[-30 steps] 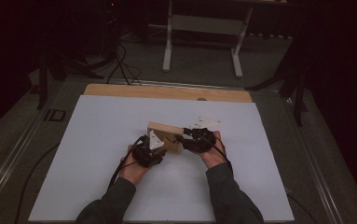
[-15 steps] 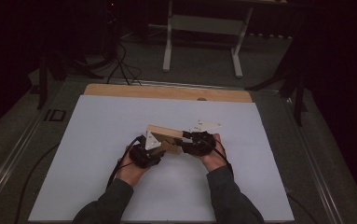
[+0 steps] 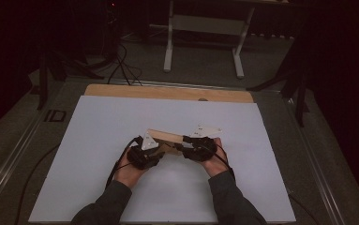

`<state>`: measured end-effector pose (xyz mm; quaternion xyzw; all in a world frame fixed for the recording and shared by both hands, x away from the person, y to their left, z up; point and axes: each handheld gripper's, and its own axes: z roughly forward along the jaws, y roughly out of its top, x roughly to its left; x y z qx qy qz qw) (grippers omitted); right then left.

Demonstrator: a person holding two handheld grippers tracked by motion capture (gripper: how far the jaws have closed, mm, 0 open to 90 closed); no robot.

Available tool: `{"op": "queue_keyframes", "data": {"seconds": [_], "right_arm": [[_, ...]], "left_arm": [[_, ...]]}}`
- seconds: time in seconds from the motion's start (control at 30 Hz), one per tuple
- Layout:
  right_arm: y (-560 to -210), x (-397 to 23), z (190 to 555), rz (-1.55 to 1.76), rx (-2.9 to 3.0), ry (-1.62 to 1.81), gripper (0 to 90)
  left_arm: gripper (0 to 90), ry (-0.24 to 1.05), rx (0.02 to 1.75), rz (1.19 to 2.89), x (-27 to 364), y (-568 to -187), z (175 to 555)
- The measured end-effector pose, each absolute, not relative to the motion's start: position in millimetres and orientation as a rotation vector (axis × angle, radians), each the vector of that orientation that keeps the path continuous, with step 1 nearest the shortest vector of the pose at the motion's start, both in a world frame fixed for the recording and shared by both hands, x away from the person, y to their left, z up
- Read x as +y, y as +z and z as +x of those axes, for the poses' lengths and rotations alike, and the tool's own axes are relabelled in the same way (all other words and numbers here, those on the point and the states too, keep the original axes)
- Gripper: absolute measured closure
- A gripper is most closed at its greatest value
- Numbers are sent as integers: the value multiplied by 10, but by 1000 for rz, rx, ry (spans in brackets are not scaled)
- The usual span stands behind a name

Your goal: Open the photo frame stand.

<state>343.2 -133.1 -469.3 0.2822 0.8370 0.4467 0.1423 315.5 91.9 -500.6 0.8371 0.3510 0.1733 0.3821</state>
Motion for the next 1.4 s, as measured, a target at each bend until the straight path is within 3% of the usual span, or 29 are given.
{"op": "queue_keyframes", "data": {"seconds": [1.4], "right_arm": [[-4789, -1359, 3237, 796, 2432, 1306, 559]], "left_arm": [[629, 319, 928, 2143, 1170, -5175, 2951]]}}
